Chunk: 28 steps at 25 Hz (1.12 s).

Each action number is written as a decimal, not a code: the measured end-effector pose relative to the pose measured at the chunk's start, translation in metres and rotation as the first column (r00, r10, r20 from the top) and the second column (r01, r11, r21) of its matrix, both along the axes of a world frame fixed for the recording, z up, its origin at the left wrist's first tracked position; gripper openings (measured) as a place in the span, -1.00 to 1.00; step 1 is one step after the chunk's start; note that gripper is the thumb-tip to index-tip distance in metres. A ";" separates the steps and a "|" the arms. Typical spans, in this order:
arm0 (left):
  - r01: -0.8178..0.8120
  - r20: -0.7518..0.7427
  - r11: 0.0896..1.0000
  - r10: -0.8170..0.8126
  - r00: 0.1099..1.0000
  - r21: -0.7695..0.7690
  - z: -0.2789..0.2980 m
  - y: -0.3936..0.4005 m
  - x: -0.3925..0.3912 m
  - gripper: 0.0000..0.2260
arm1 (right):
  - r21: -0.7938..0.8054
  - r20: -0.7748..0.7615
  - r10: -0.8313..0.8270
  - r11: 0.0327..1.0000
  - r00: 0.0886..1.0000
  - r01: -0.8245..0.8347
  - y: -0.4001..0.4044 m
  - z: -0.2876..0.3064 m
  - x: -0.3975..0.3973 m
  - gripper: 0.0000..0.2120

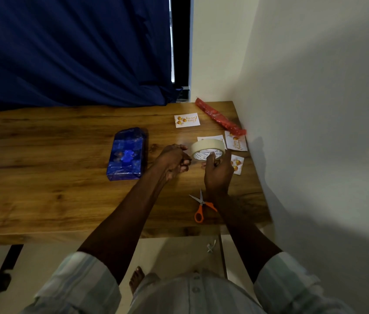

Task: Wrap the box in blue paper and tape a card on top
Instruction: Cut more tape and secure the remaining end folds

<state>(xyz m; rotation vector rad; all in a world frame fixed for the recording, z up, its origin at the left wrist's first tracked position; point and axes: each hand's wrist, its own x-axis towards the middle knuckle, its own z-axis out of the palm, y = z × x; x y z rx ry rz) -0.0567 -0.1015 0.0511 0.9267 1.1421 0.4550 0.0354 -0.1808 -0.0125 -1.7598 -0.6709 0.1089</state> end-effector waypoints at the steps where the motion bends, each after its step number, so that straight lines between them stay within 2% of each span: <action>1: -0.003 0.004 1.000 0.003 1.000 -0.010 0.000 0.000 0.000 -0.70 | 0.005 -0.005 0.004 1.000 1.000 -0.004 0.001 0.000 0.000 -0.66; 6: -0.041 0.152 0.993 0.058 0.987 -0.114 0.003 0.008 -0.009 -0.71 | 0.028 -0.109 0.012 1.000 0.994 -0.009 -0.001 -0.003 0.008 -0.64; 9: -0.104 0.179 0.995 0.104 0.978 -0.012 -0.002 0.014 -0.015 -0.75 | 0.032 -0.265 0.066 0.998 0.962 -0.059 -0.003 -0.001 0.010 -0.69; 11: -0.067 0.174 0.992 0.048 0.984 0.106 -0.010 0.015 -0.018 -0.75 | 0.087 -0.469 0.143 0.989 0.871 -0.116 0.000 0.002 0.009 -0.71; 13: 0.041 0.206 0.989 -0.069 0.976 0.140 -0.019 0.007 -0.021 -0.75 | 0.084 -0.660 0.163 0.986 0.733 -0.144 0.007 0.005 0.009 -0.91; 14: 0.099 0.216 0.984 -0.129 0.968 0.145 -0.022 0.001 -0.022 -0.76 | 0.056 -0.726 0.161 0.983 0.668 -0.175 0.009 0.006 0.009 -0.93; 15: 0.145 0.215 0.976 -0.178 0.960 0.160 -0.025 -0.004 -0.022 -0.77 | 0.029 -0.784 0.160 0.975 0.600 -0.222 0.010 0.008 0.006 -0.87; 17: 0.163 0.201 0.960 -0.210 0.957 0.229 -0.033 -0.011 -0.019 -0.73 | 0.044 -0.849 0.187 0.957 0.494 -0.286 0.010 0.010 0.001 -0.84; 20: 0.103 0.166 0.921 -0.176 0.970 0.375 -0.033 -0.013 -0.015 -0.71 | 0.066 -0.886 0.205 0.944 0.416 -0.324 0.011 0.006 -0.004 -0.86; 21: 0.117 0.135 0.897 -0.191 0.972 0.426 -0.032 -0.013 -0.014 -0.71 | 0.019 -0.885 0.182 0.934 0.428 -0.357 0.010 0.004 -0.003 -0.83; 22: 0.159 0.078 0.865 -0.221 0.972 0.475 -0.029 -0.011 -0.016 -0.71 | -0.059 -0.860 0.149 0.921 0.488 -0.385 0.010 0.004 -0.001 -0.79; 23: 0.222 -0.002 0.825 -0.259 0.966 0.520 -0.026 -0.008 -0.018 -0.70 | -0.154 -0.788 0.122 0.910 0.603 -0.386 0.008 0.004 0.004 -0.73; 24: 0.305 -0.102 0.775 -0.300 0.948 0.553 -0.022 -0.002 -0.021 -0.69 | -0.238 -0.646 0.111 0.911 0.756 -0.337 0.005 0.008 0.012 -0.71; 25: 0.398 -0.212 0.717 -0.340 0.916 0.573 -0.018 0.005 -0.026 -0.68 | -0.257 -0.467 0.140 0.923 0.873 -0.286 0.004 0.014 0.022 -0.72; 26: 0.486 -0.314 0.658 -0.371 0.874 0.575 -0.015 0.013 -0.031 -0.67 | -0.224 -0.343 0.212 0.927 0.915 -0.299 0.003 0.025 0.028 -0.75; 28: 0.611 -0.435 0.573 -0.429 0.791 0.546 -0.007 0.026 -0.038 -0.68 | -0.216 -0.334 0.391 0.854 0.858 -0.473 0.010 0.051 0.036 -0.77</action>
